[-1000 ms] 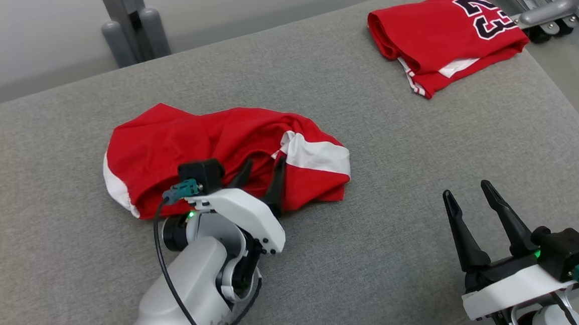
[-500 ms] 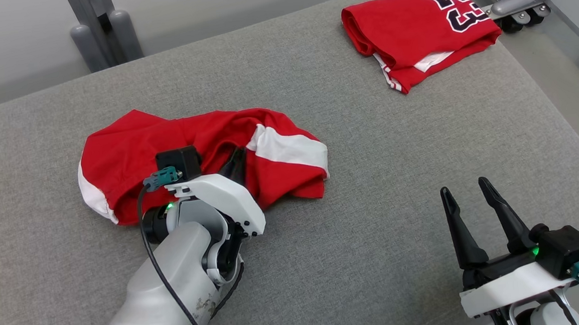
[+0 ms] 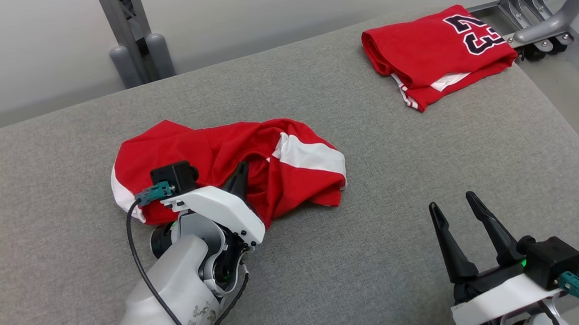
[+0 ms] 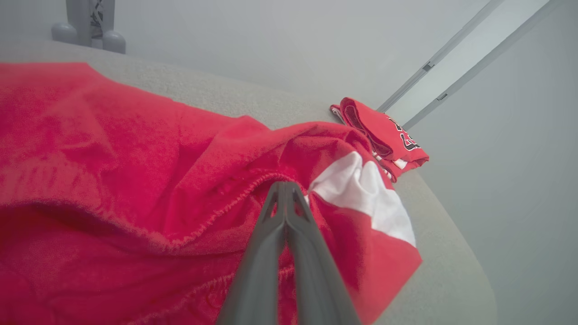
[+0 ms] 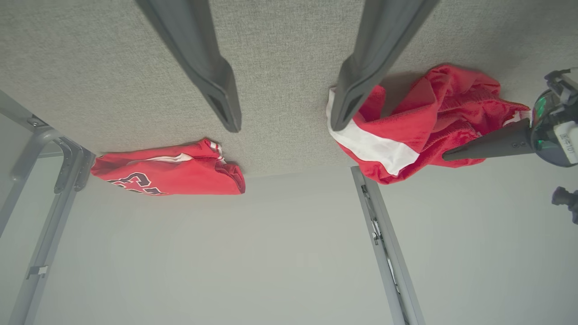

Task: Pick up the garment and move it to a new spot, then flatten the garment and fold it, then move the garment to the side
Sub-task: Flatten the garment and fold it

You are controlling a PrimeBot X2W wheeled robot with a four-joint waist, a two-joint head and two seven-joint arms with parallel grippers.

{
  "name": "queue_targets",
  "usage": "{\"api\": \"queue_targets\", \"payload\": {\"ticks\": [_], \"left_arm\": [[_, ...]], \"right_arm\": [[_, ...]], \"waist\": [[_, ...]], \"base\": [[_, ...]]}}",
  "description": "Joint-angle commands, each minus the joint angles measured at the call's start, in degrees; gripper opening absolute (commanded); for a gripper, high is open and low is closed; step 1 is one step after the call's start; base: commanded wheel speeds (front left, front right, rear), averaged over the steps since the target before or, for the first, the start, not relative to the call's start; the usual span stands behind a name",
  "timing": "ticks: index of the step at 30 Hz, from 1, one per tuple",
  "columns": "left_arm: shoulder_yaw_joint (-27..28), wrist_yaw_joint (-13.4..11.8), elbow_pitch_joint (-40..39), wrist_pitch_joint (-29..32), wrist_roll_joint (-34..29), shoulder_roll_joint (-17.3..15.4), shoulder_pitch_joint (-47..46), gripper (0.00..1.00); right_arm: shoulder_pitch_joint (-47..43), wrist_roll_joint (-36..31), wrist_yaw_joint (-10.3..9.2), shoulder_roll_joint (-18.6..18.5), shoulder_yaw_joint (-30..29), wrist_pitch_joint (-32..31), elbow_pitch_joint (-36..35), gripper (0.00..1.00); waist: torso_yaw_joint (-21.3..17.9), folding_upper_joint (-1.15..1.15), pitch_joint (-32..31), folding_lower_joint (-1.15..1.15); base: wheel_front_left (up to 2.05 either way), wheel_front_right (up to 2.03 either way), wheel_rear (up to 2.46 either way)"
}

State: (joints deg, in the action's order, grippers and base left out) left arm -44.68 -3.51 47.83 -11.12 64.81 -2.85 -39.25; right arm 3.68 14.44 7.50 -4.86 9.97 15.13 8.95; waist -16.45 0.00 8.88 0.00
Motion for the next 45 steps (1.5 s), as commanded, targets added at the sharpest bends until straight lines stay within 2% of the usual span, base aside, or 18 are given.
{"api": "queue_targets", "payload": {"ticks": [1, 3, 4, 14, 16, 19, 20, 22, 23, 29, 33, 37, 42, 44, 45], "left_arm": [[0.4, 0.28, -0.66, 1.44, 2.57, -0.13, 0.16, 0.42], [-0.3, -0.72, -0.86, 3.27, 4.64, -0.18, -0.44, 0.91], [-0.71, -1.11, -0.82, 3.89, 5.21, -0.23, -1.06, 1.0], [-4.02, -4.22, 4.49, 4.76, 4.49, -0.23, -5.44, 1.0], [-4.65, -4.51, 6.43, 4.75, 3.61, -0.39, -6.09, 0.92], [-5.03, -4.55, 9.19, 4.22, 3.23, -0.6, -6.94, 0.49], [-4.95, -4.45, 9.97, 4.16, 3.26, -0.58, -7.17, 0.48], [-4.73, -3.91, 11.4, 4.24, 3.73, -0.53, -7.42, 0.35], [-4.22, -2.88, 12.22, 3.92, 4.46, -0.47, -7.46, 0.0], [-3.34, 1.84, 10.96, -0.59, 5.22, -0.24, -9.33, 0.0], [-5.32, 3.36, 6.33, -1.44, 4.75, -0.14, -11.85, 0.0], [-7.95, 1.94, -0.83, -0.13, 6.0, -0.22, -13.07, 0.0], [-18.15, -2.97, -3.36, 2.83, -0.96, -0.32, -9.58, 0.0], [-20.08, -3.48, -4.39, 2.95, -1.03, -0.3, -6.32, 0.0], [-20.9, -3.33, -5.31, 3.36, -0.57, -0.14, -4.88, 0.32]], "right_arm": [[0.84, 0.17, -0.02, -0.17, 0.24, 0.01, 0.14, 1.0], [1.49, 0.42, -0.02, -0.14, 0.8, 0.01, 0.08, 1.0], [1.75, 0.49, -0.02, -0.24, 0.86, 0.01, 0.02, 1.0], [1.34, 0.79, -0.02, -0.25, -0.83, 0.01, 0.07, 1.0], [1.44, 0.99, -0.02, -0.03, -0.68, 0.01, 0.02, 1.0], [1.92, 1.23, -0.02, 0.19, -0.37, 0.01, -0.1, 1.0], [2.09, 1.23, -0.02, 0.27, -0.31, 0.01, -0.12, 1.0], [2.36, 1.22, -0.02, 0.42, -0.22, 0.01, -0.14, 1.0], [2.48, 1.29, -0.02, 0.51, -0.28, 0.01, -0.19, 1.0], [1.64, 0.71, -0.02, 0.42, -1.16, 0.01, -0.04, 1.0], [0.99, 0.62, -0.02, 0.56, -0.59, 0.01, 0.17, 1.0], [0.44, 0.68, -0.02, 0.82, -0.02, 0.01, 0.39, 1.0], [-0.16, 0.7, -0.02, 1.09, -0.19, 0.01, 0.12, 1.0], [-0.14, 0.9, -0.02, 1.19, -0.05, 0.01, 0.1, 1.0], [-0.09, 1.02, -0.02, 1.21, -0.02, 0.01, 0.07, 1.0]], "waist": [[-0.34, 0.0, 0.14, 0.0], [-1.03, 0.0, 0.52, 0.0], [-1.45, 0.0, 0.75, 0.0], [-5.13, 0.0, 2.05, 0.0], [-5.82, 0.0, 2.34, 0.0], [-6.66, 0.0, 2.73, 0.0], [-6.85, 0.0, 2.84, 0.0], [-7.15, 0.0, 3.03, 0.0], [-7.27, 0.0, 3.15, 0.0], [-6.3, 0.0, 2.31, 0.0], [-5.23, 0.0, 0.6, 0.0], [-4.21, 0.0, -1.05, 0.0], [-3.12, 0.0, -1.39, 0.0], [-2.92, 0.0, -1.03, 0.0], [-2.8, 0.0, -0.81, 0.0]], "base": [[0.0, 0.0, 0.0], [0.0, 0.0, 0.0], [0.0, 0.0, 0.0], [0.0, 0.0, 0.0], [0.0, 0.0, 0.0], [0.0, 0.0, 0.0], [0.0, 0.0, 0.0], [0.0, 0.0, 0.0], [0.0, 0.0, 0.0], [0.0, 0.0, 0.0], [0.0, 0.0, 0.0], [0.0, 0.0, 0.0], [0.0, 0.0, 0.0], [0.0, 0.0, 0.0], [0.0, 0.0, 0.0]]}}
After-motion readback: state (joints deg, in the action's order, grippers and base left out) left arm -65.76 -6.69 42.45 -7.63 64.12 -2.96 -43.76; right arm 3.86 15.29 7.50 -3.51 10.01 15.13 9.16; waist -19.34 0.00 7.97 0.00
